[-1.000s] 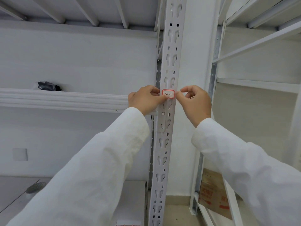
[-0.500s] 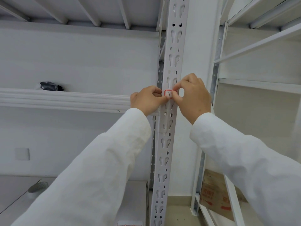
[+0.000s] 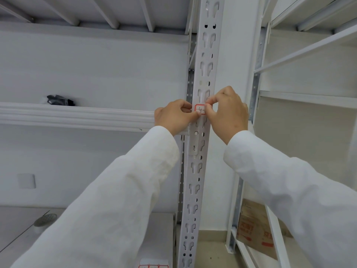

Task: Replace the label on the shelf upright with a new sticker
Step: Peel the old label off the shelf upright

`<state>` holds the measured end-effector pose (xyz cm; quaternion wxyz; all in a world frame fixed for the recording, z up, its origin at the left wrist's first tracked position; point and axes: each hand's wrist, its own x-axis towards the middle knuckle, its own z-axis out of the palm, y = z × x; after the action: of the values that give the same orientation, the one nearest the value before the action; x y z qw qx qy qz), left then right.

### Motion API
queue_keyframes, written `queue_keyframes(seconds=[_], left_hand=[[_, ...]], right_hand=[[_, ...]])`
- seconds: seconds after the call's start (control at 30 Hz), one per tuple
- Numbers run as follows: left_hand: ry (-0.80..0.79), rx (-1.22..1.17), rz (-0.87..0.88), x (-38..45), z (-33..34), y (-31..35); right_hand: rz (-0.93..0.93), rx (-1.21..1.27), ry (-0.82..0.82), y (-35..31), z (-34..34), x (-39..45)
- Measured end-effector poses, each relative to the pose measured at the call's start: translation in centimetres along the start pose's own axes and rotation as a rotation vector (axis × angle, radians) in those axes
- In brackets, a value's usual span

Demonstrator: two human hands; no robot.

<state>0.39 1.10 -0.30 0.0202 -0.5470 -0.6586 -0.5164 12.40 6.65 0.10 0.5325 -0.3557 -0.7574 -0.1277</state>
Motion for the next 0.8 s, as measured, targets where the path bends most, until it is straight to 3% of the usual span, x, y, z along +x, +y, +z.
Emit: queue_keyframes(seconds=[0.27, 0.5, 0.8], left_hand=[[0.002, 0.003, -0.001, 0.0, -0.1, 0.1], [0.002, 0.004, 0.007, 0.1, 0.1, -0.1], [0.010, -0.006, 0.009, 0.0, 0.1, -0.1]], right_hand=[[-0.112, -0.137, -0.066, 0.7, 0.7, -0.5], [-0.211, -0.059, 0.112, 1.0, 0.8, -0.5], [-0.342, -0.131, 0.147, 1.0, 0.7, 0.3]])
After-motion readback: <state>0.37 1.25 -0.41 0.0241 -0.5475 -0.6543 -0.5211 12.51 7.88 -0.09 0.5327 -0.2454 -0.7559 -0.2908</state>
